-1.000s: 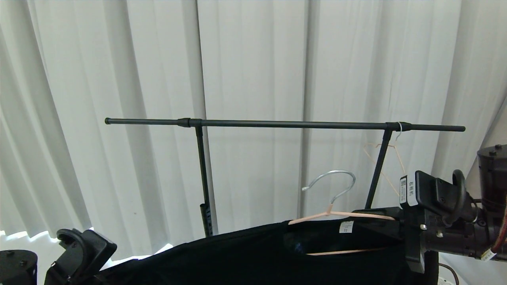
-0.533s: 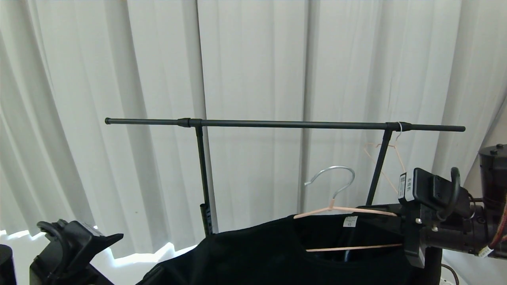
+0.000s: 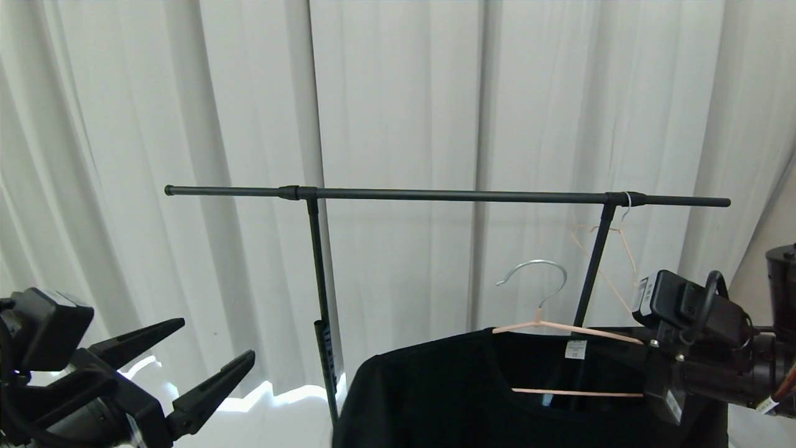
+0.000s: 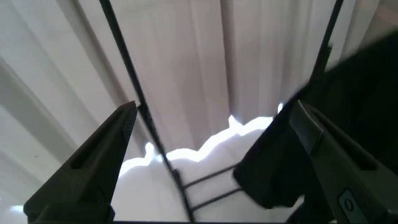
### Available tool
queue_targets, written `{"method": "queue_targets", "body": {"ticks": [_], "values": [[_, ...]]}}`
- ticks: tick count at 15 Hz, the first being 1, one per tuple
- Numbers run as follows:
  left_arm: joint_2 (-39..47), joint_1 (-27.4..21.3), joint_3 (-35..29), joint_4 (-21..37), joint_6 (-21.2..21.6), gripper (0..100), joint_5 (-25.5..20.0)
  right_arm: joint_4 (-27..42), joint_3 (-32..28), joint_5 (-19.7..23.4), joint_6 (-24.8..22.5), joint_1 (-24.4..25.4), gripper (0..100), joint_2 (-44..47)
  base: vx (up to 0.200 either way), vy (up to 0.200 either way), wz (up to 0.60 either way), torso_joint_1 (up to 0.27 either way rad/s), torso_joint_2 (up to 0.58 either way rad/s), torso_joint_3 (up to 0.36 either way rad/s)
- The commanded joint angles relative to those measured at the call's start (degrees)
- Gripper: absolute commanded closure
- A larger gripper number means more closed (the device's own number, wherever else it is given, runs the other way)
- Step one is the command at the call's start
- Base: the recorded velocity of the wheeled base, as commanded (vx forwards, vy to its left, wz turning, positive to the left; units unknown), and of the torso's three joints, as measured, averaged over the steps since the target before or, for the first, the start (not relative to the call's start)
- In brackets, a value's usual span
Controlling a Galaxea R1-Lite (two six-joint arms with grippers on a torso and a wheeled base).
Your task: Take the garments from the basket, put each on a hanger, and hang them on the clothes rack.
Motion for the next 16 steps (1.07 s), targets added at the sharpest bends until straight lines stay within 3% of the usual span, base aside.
{"method": "queue_targets", "body": {"ticks": [1,4,5,7,9,11,15,16], "values": [[-0.48,0.02,-1.86,0.06,-1.10,0,0.18,-0.04,1.59,-1.40,0.70,0.01,100,-1.49,0.000,0.000,0.00,0.000,0.00,0.000],[0.31,0.11,-1.50,0.50,-1.10,0,1.67,0.14,3.53,-8.52,5.53,0.01,100,-2.72,0.000,0.000,0.00,0.000,0.00,0.000],[1.71,0.20,-1.15,1.38,-0.67,0,4.13,0.14,3.88,-10.98,7.03,0.01,100,-2.72,0.000,0.000,0.00,0.000,0.00,0.000],[5.49,0.20,-0.10,4.37,1.71,0,14.24,1.28,4.23,-15.81,10.37,-0.07,100,-2.46,0.000,0.000,0.00,0.000,0.00,0.000],[8.39,0.11,1.40,4.37,3.64,0,19.08,4.10,4.41,-19.50,14.15,-0.86,100,-2.37,0.000,0.000,0.00,0.000,0.00,0.000],[8.92,0.02,1.75,4.37,6.54,0,19.16,7.44,4.23,-23.11,17.05,-3.59,100,-1.40,0.000,0.000,0.00,0.000,0.00,0.000],[8.48,0.02,2.01,4.28,9.09,0,19.16,6.64,2.12,-25.04,23.02,-7.63,100,3.87,0.000,0.000,0.00,0.000,0.00,0.000],[8.39,0.02,2.01,4.19,9.18,0,19.16,4.97,-0.08,-29.70,28.83,-7.63,100,7.83,0.000,0.000,0.00,0.000,0.00,0.000]]}}
